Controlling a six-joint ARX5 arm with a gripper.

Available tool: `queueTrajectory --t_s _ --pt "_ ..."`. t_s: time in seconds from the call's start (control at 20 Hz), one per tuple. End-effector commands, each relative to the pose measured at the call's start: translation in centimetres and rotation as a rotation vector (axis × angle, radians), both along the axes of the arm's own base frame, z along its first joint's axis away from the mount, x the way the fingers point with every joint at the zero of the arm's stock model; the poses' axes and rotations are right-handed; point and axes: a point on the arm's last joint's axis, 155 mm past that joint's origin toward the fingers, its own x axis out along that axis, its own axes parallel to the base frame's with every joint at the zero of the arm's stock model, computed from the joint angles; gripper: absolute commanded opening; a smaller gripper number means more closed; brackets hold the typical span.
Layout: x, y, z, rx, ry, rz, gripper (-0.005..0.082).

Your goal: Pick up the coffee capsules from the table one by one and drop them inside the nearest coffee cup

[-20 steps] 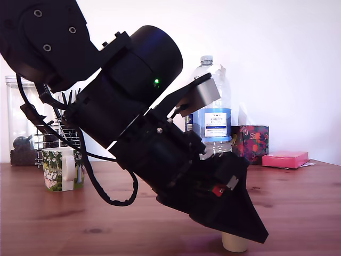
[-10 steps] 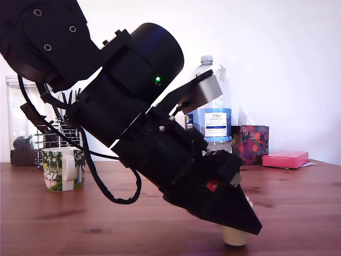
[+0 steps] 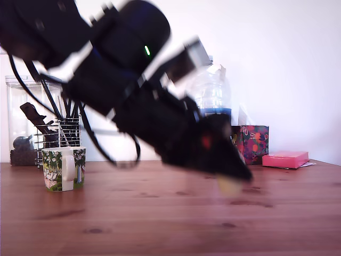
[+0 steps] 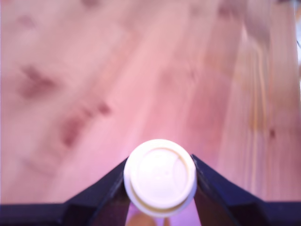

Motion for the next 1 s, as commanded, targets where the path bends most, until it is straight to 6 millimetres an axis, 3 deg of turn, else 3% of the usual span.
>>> queueTrajectory --t_s 0.0,0.2,0.4,0.7,0.95 --pt "1.2 0.9 2.2 -0.029 -0.034 0.028 0.0268" --pt "4.5 5.4 5.2 -0.038 -0.056 0.148 0.0268" --pt "8.4 11.0 7.1 -0.031 -0.089 0.293 0.0268" --pt "13.7 20.5 7.5 -0.001 -0.104 0.538 0.0268" --pt "16.2 27.2 7.6 0.011 -0.110 0.712 0.0268"
